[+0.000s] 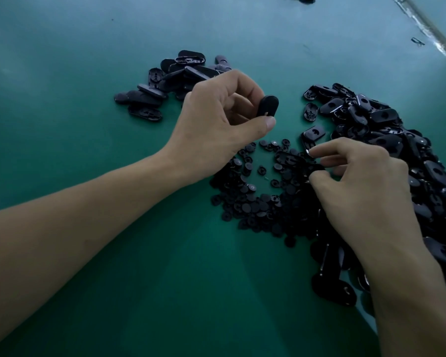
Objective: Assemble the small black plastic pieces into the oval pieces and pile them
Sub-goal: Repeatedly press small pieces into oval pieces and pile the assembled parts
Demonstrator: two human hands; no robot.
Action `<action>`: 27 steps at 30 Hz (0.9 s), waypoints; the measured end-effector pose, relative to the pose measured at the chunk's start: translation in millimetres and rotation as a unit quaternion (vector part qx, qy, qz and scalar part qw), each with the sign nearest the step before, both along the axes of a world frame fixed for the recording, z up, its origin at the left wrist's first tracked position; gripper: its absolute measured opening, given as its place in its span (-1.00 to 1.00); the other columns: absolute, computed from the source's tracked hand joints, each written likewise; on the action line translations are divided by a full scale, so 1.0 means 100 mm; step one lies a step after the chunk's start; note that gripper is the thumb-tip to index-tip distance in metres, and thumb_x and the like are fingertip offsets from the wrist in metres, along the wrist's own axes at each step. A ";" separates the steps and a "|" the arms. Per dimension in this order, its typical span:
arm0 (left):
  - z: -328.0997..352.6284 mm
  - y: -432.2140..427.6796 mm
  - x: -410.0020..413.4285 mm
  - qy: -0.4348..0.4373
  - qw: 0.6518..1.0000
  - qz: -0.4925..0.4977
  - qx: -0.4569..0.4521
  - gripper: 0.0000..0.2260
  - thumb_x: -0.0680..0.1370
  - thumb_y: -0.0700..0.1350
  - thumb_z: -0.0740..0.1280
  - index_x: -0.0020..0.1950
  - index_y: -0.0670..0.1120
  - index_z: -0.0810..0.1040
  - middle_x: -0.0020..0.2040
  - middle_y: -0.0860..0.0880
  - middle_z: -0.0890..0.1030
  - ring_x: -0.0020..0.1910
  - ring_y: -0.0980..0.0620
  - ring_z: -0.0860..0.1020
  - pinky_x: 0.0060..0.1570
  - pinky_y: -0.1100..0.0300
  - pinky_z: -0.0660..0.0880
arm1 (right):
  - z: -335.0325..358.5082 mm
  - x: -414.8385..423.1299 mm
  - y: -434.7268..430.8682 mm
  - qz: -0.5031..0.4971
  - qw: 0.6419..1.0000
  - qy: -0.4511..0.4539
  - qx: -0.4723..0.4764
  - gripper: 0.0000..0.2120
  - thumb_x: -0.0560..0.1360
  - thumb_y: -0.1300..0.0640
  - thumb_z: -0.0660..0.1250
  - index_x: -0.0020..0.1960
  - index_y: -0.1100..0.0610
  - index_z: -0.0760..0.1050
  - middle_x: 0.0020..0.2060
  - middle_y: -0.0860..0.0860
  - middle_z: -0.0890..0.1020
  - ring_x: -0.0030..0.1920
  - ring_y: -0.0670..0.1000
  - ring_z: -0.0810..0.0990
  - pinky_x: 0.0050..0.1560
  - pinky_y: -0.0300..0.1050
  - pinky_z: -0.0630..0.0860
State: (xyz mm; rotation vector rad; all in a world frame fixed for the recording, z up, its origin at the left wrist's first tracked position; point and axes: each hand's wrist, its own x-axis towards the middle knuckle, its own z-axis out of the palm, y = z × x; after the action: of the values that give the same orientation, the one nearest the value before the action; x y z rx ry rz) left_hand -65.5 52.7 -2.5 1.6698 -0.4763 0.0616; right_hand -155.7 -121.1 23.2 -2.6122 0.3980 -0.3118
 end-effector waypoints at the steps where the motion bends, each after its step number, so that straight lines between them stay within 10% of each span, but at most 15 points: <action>1: 0.00 0.00 0.00 -0.001 1.000 -0.001 0.001 -0.83 0.47 -0.24 0.51 -0.08 -0.09 0.54 -0.21 -0.09 0.68 -0.18 -0.18 0.69 -0.06 -0.12 0.64 | 0.01 0.00 0.01 0.002 1.000 -0.002 0.006 -0.69 0.47 0.21 0.34 0.13 -0.08 0.64 -0.05 -0.04 0.66 -0.02 0.03 0.63 0.08 0.05 0.61; 19: -0.02 -0.01 0.00 -0.008 1.000 0.000 -0.006 -0.82 0.46 -0.25 0.52 -0.09 -0.07 0.54 -0.20 -0.14 0.68 -0.20 -0.18 0.68 -0.10 0.00 0.66 | -0.09 0.06 -0.08 0.030 0.999 -0.021 0.030 -0.82 0.54 0.14 0.41 0.12 -0.04 0.65 -0.12 -0.05 0.62 -0.18 -0.24 0.56 -0.18 -0.65 0.33; 27: 0.00 0.00 0.00 -0.010 1.000 -0.006 -0.004 -0.82 0.46 -0.25 0.52 -0.09 -0.07 0.55 -0.21 -0.10 0.67 -0.21 -0.16 0.67 -0.13 0.10 0.63 | -0.09 0.08 -0.09 0.043 0.997 -0.034 0.051 -0.83 0.52 0.14 0.46 0.09 -0.03 0.67 -0.29 -0.18 0.57 -0.26 -0.24 0.55 -0.23 -0.60 0.35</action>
State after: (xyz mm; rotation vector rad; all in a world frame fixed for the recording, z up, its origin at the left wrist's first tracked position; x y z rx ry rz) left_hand -65.6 52.3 -2.7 1.6594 -0.5003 0.0723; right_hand -148.1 -130.3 14.5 -2.5023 0.2707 -0.3420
